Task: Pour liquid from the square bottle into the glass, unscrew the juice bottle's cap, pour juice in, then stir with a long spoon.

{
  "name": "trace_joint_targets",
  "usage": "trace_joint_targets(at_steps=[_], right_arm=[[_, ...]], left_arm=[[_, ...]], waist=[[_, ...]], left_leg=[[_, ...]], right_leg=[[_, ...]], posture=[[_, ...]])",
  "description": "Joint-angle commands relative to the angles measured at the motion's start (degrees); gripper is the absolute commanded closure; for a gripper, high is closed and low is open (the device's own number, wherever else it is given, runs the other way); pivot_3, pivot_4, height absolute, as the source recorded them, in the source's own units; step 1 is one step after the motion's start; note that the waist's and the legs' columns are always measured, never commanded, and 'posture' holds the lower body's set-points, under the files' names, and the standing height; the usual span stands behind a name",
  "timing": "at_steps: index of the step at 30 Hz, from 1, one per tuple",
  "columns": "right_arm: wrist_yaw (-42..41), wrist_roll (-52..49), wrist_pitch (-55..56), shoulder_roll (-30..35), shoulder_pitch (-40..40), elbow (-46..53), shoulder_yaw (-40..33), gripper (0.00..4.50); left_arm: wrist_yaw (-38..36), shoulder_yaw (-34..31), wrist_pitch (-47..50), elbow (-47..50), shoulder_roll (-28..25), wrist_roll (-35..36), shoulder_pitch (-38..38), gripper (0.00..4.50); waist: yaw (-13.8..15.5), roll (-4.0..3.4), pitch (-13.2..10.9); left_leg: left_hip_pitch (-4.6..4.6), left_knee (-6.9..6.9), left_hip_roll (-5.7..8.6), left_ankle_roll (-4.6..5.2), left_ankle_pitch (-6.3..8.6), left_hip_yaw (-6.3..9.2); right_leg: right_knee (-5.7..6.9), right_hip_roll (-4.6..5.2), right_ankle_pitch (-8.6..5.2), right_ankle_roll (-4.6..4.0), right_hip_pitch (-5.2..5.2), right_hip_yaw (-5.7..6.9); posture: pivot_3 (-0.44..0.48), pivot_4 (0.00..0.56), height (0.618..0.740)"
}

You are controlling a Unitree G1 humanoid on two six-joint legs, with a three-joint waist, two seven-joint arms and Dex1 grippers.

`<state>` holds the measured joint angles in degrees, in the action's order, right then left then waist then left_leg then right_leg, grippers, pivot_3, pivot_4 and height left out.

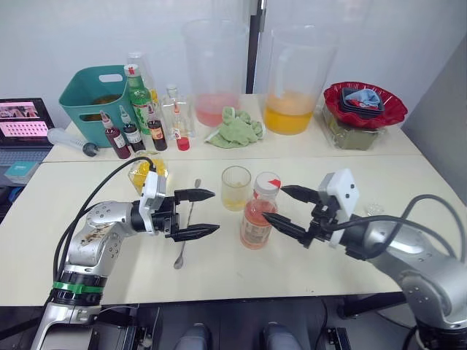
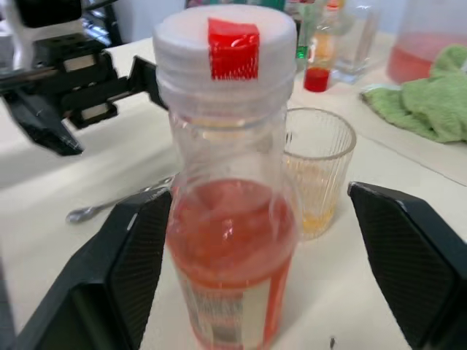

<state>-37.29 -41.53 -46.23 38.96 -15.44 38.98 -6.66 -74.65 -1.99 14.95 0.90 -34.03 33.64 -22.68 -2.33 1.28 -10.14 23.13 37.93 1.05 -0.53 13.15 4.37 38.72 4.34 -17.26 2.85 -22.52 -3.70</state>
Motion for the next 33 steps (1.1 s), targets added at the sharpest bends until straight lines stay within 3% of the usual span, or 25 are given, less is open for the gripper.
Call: trace_joint_targets(at_steps=[1,9,18,26,30,33], right_arm=[[-7.71,3.32,6.53,2.09,-3.33,-4.92,3.61,0.5],[-21.98,7.64,15.93,2.02,-14.52,-22.07,9.21,0.5],[-32.29,6.24,15.47,0.16,-23.02,-29.83,11.36,0.5],[-33.32,5.82,14.46,-1.21,-23.99,-30.31,10.98,2.93],[-32.02,6.0,14.57,-1.46,-23.44,-29.2,10.44,2.97],[-26.52,5.44,13.34,-3.0,-22.27,-26.09,8.85,2.97]], left_arm=[[1.68,-2.12,-0.11,4.11,-0.91,0.68,1.64,0.0],[4.7,-4.35,2.54,10.86,-2.94,2.5,7.06,0.0],[6.69,-5.12,2.52,13.07,-3.3,2.56,9.01,0.0],[7.05,-5.21,2.34,13.69,-3.51,2.66,10.1,0.0],[6.74,-4.82,2.13,12.91,-3.33,2.52,9.34,0.0],[6.32,-4.38,2.02,12.33,-3.15,2.39,8.72,0.0]], waist=[[-0.3,0.0,0.0],[0.0,0.0,0.0],[0.33,0.0,0.0],[0.43,-0.01,-0.01],[0.41,-0.01,-0.01],[0.41,-0.01,-0.01]], left_leg=[[-0.02,0.0,-0.01,0.0,0.0,-0.01],[-0.06,0.0,-0.01,0.0,0.0,-0.02],[-0.03,0.0,-0.03,0.01,0.01,0.03],[0.01,0.0,-0.02,0.01,0.01,0.04],[0.01,0.0,-0.02,0.01,0.01,0.04],[0.02,0.0,-0.02,0.01,0.01,0.04]], right_leg=[[-0.01,0.0,0.0,0.0,0.02,0.0],[-0.06,0.07,0.0,0.01,0.1,-0.05],[-0.09,0.1,0.0,0.0,0.09,0.02],[-0.09,0.12,0.01,0.0,0.05,0.02],[-0.09,0.12,0.0,0.0,0.05,0.02],[-0.08,0.11,0.0,0.0,0.03,0.02]], posture=[[0.0,0.15,0.74],[0.0,0.15,0.74],[0.0,0.15,0.74],[0.0,0.15,0.74],[0.0,0.15,0.74],[0.0,0.15,0.74]])
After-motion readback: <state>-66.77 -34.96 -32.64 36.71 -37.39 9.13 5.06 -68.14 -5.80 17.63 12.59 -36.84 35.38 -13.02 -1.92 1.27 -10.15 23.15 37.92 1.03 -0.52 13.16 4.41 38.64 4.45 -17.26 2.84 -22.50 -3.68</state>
